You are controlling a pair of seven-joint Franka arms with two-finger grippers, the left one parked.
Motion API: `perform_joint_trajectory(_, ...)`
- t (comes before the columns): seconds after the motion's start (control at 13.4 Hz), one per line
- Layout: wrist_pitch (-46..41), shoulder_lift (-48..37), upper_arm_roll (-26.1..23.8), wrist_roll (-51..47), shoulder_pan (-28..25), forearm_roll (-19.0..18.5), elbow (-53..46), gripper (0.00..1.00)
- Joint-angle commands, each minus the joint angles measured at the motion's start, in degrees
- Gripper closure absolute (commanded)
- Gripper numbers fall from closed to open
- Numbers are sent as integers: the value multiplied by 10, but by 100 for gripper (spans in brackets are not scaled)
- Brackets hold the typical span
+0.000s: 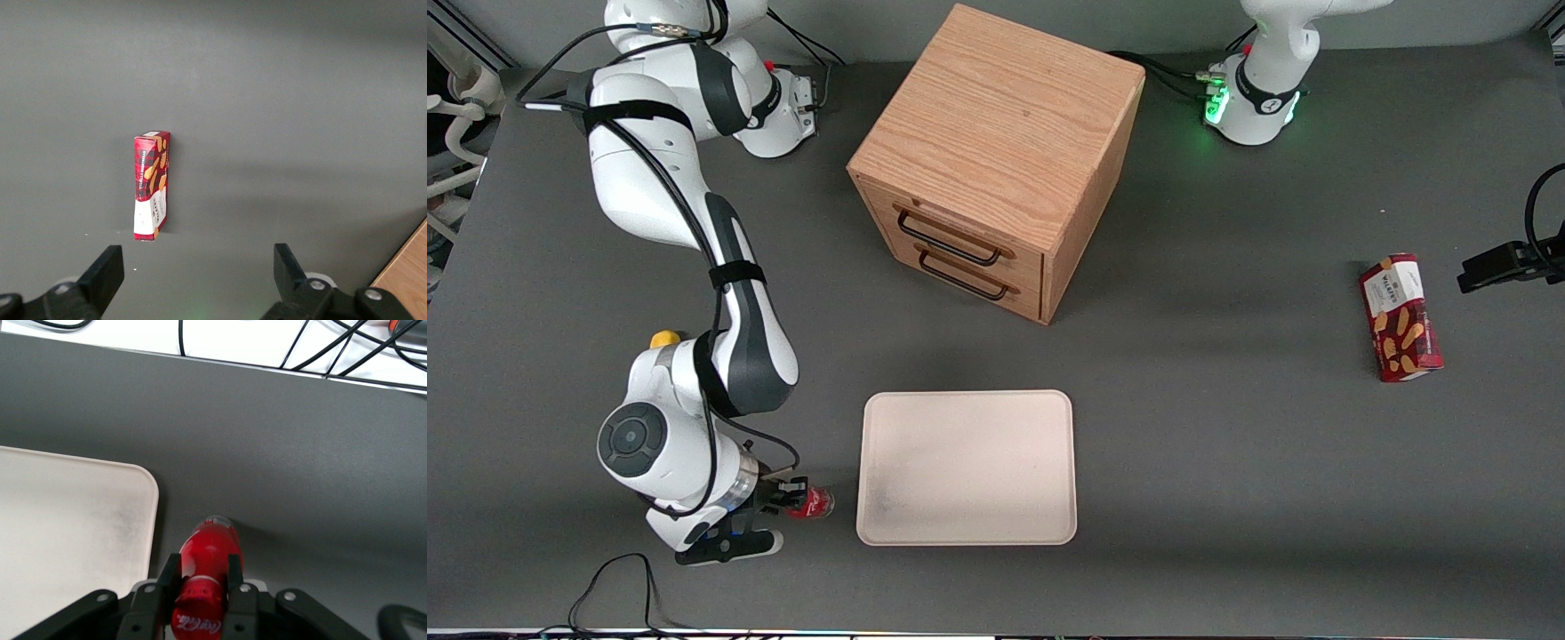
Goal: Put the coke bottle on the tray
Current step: 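Lower the right gripper and close it around the red bottle, then lift the held bottle and carry it over the white tray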
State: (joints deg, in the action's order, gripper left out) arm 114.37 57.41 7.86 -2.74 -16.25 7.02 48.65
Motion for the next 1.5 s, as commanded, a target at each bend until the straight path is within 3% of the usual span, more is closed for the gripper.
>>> perform_joint_trajectory(0.0,-21,-10,2,-2,-4,9,0,100)
perform_joint_trajectory(0.37,-99,-59,5,-1,1,5,-8,100)
perform_joint_trajectory(0.6,-141,-112,6,19,1,-31,-7,100)
perform_joint_trajectory(0.9,-197,-171,6,23,2,-34,-7,100)
perform_joint_trajectory(1.42,-169,-174,-19,13,-19,-33,-27,100)
